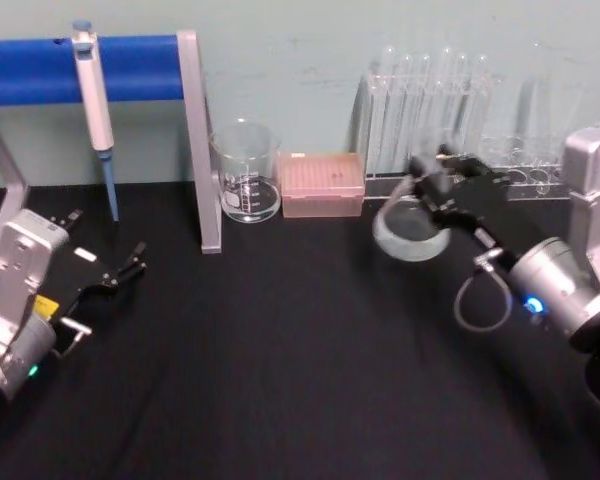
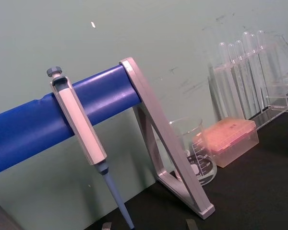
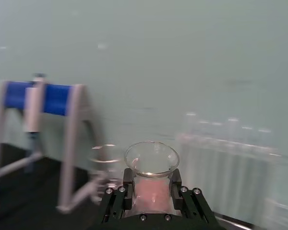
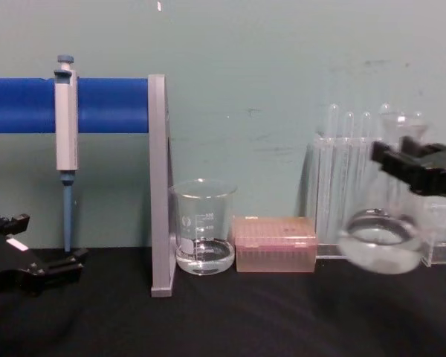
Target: Grasp the erlenmeyer flask with one hand, shake it three times, then place it back.
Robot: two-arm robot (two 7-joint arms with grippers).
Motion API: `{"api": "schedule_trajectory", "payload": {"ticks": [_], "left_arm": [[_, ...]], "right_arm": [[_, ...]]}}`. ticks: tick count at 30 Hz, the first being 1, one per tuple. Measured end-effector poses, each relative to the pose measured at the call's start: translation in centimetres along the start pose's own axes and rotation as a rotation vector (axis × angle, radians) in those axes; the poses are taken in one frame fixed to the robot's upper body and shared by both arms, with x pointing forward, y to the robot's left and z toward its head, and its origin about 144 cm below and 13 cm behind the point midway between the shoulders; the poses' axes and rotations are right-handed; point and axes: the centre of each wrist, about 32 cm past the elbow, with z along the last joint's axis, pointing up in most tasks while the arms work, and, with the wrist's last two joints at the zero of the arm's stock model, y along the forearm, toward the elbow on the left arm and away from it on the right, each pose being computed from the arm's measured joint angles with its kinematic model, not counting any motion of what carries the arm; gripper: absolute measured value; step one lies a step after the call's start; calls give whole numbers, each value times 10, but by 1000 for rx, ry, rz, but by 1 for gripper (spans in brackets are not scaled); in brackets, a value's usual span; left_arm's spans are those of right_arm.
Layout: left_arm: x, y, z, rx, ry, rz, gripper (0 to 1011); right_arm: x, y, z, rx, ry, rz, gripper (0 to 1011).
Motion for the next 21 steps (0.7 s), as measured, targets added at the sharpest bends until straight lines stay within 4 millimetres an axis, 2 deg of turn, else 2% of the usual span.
{"api": "schedule_trajectory", "payload": {"ticks": [10, 15, 21], "left_arm": [[0, 0, 0, 0, 0, 0, 1001], [0, 0, 0, 0, 0, 0, 1001], [0, 0, 0, 0, 0, 0, 1001]], "right_arm": [[13, -12, 5, -7, -45, -175, 449], [11, -12, 5, -6, -47, -159, 449], [4, -6, 5, -4, -35, -37, 449]]}}
